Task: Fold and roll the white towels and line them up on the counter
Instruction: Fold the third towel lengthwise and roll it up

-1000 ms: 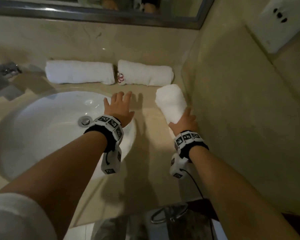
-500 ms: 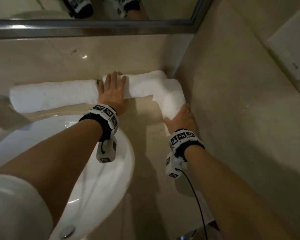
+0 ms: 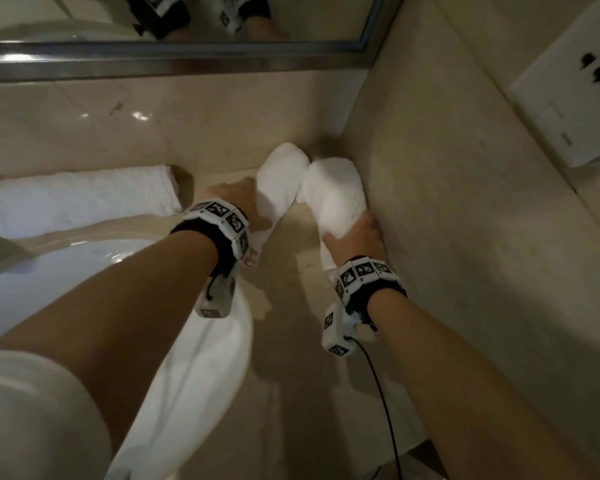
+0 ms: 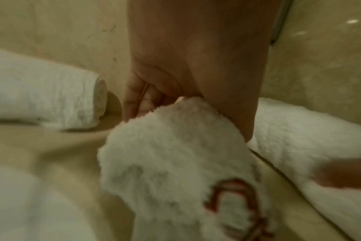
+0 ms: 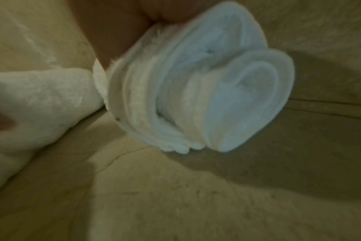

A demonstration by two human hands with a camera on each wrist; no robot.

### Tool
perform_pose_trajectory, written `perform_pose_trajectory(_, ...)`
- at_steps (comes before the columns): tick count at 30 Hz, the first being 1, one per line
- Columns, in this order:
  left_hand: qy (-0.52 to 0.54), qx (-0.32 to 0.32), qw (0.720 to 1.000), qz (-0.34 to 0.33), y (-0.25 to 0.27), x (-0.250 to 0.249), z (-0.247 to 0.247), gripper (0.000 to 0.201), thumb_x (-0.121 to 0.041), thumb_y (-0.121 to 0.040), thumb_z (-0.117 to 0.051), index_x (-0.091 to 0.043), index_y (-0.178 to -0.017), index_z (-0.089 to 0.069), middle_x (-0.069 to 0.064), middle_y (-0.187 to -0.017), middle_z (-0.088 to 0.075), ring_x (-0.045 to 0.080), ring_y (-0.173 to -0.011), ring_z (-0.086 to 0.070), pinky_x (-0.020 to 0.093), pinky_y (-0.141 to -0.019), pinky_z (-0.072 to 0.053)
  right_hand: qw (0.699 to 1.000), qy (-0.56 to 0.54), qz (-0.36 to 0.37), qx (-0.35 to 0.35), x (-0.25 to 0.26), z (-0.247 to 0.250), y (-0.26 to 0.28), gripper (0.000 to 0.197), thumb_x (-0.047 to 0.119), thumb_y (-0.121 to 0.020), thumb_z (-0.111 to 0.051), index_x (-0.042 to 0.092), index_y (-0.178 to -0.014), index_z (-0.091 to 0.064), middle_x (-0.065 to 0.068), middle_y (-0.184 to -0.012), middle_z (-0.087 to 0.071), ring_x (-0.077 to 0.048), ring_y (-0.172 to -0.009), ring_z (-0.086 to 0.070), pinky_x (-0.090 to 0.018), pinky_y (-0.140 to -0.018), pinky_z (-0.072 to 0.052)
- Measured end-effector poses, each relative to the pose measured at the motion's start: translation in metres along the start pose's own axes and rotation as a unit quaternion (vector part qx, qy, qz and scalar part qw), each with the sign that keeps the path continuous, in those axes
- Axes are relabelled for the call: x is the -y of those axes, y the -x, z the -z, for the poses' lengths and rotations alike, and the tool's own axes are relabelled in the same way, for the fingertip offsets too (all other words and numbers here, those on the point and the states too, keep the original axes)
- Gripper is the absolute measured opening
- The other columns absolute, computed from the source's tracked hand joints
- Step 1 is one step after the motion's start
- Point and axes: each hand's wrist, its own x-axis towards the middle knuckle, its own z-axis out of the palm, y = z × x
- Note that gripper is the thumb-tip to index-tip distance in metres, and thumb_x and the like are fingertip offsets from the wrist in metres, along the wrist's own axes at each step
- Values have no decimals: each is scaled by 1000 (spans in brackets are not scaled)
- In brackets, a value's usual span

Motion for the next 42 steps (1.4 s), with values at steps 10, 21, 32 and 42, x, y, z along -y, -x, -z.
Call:
perform_pose_trajectory(10, 235, 66, 966, 85, 15, -24, -32, 101, -71, -84, -34, -15, -146, 23, 26, -148, -31, 41, -129, -43, 43, -106, -33, 994, -40, 88, 55, 40, -4, -7, 87, 46, -86, -56, 16, -149, -3, -19, -147, -30, -36, -131, -38, -43, -106, -36)
perform_pose_trajectory(21, 290, 85, 952, 43, -6, -74, -34, 90, -57, -94, -25, -2, -141, 27, 33, -137, -42, 43, -121, -48, 45, -104, -35, 967, 93, 229, -55, 20, 7, -34, 55, 17, -99, -32, 8, -149, -11, -17, -155, -15, -30, -142, -20, -37, -115, -20)
perform_pose_trajectory(32, 251, 55, 966, -6, 2, -58, -29, 88, -67, -89, -22, -11, -149, 8, 25, -139, -45, 37, -117, -53, 42, -98, -41, 960, 145, 240, -19, 17, 10, -43, 58, 13, -98, -35, 7, -149, -9, -14, -157, -7, -29, -145, -11, -37, -119, -16)
perform_pose_trajectory(42, 164, -169, 970, 64, 31, 48, 4, 54, -47, -98, -24, -8, -133, -38, 17, -134, -46, 34, -123, -44, 44, -94, -40, 925, 116, 361, -7, 90, 4, 4, 48, 17, -100, -31, 7, -147, -22, -12, -157, -11, -24, -145, -11, -30, -119, -9)
